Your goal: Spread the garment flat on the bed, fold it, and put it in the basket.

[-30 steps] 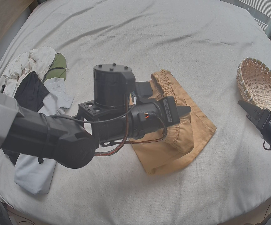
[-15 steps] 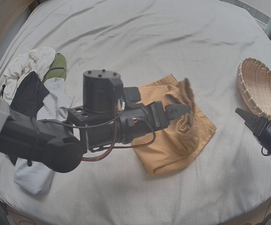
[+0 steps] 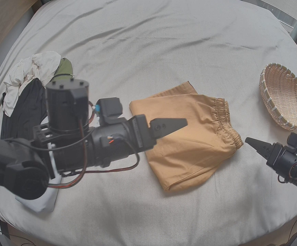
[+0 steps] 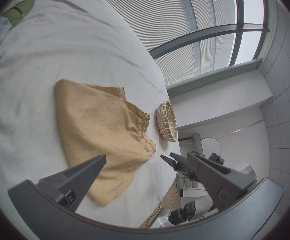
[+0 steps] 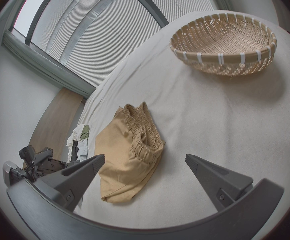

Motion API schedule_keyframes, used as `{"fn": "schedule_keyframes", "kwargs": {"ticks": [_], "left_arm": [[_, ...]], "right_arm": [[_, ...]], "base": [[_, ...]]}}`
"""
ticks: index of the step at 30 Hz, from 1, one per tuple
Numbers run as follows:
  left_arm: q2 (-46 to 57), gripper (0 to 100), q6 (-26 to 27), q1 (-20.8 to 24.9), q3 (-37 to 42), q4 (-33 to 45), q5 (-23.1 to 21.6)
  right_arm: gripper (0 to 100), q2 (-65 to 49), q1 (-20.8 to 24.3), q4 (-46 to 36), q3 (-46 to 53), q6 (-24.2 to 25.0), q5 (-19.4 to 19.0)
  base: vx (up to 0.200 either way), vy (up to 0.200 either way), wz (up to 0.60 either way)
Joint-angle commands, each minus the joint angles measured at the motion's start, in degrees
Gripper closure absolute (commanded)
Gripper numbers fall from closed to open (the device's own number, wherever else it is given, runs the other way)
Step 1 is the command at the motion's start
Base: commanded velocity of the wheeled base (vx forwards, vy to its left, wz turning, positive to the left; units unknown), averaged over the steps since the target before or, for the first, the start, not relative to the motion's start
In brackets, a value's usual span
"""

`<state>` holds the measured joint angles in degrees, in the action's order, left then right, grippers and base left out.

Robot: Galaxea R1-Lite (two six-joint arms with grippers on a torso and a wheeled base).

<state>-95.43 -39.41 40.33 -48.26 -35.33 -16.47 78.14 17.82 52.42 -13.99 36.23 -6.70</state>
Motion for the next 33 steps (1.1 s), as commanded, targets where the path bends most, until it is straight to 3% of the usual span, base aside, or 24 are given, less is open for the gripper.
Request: {"fn": "schedule_keyframes", "kwargs": {"ticks": [1, 12, 18, 25, 33], "left_arm": [[11.58, 0, -0.05, -3.24, 9.68, 0.00, -0.14], [21.25, 0, 0.04, -8.25, 20.75, 0.00, 0.03], [23.18, 0, 0.13, -8.60, 23.30, -0.09, 0.21], [26.52, 0, 0.21, -8.60, 25.67, 0.00, 0.30], [28.28, 0, 0.30, -9.04, 28.75, 0.00, 0.30]], "right_arm": [[0, 6.76, 3.71, 0.84, -1.30, 0.60, 0.03], [0, 14.93, 3.80, 7.52, -1.56, 0.42, 0.20], [0, 18.80, 3.97, 10.07, -1.74, 0.68, 0.20], [0, 27.41, 4.33, 21.67, -2.62, 0.33, 0.29], [0, 32.86, 6.26, 25.89, -6.13, 1.91, 0.38]], "base": [[0.000, 0.000, 0.00], [0.000, 0.000, 0.00], [0.000, 0.000, 0.00], [0.000, 0.000, 0.00], [0.000, 0.000, 0.00]]}}
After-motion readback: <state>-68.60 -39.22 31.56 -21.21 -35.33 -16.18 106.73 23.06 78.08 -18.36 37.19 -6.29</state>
